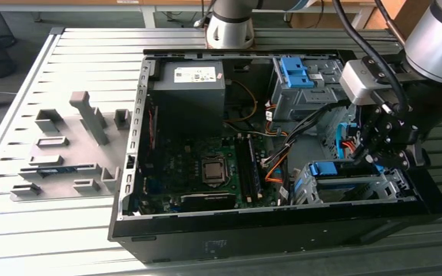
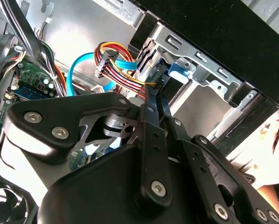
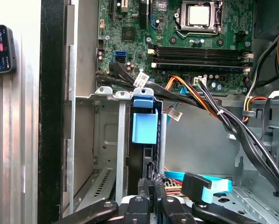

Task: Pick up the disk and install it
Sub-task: 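Insert the first disk wire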

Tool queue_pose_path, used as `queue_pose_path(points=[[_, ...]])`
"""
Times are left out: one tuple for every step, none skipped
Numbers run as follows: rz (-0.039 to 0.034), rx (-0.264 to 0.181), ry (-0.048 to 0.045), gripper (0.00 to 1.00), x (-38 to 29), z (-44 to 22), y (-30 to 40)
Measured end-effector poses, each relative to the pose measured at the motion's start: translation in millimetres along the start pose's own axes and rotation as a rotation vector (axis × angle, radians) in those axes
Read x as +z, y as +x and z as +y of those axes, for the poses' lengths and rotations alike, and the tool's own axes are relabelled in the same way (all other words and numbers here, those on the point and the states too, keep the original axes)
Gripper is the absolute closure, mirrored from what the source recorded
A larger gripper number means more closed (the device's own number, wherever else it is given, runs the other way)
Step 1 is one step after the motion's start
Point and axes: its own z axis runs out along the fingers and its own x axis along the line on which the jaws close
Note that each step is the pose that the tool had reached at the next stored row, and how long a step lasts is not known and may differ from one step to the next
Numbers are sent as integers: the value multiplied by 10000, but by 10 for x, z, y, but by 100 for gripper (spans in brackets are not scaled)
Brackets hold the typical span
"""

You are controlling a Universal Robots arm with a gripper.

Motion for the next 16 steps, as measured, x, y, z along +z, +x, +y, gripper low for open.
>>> queue_pose_path(points=[[-1,1,0,84,4,0,0],[-3,1,0,84,9,1,0],[-3,1,0,84,13,1,0],[0,1,0,84,16,1,0],[2,1,0,84,18,1,0],[3,0,0,84,18,1,0],[2,1,0,84,19,1,0],[2,1,0,84,20,1,0],[-1,1,0,84,21,1,0],[0,1,0,84,20,1,0],[0,1,0,84,21,1,0],[0,1,0,84,21,1,0],[-3,1,0,83,22,1,0],[-6,1,0,83,20,1,0],[-6,1,0,76,16,1,0],[-4,1,0,76,5,1,0]])
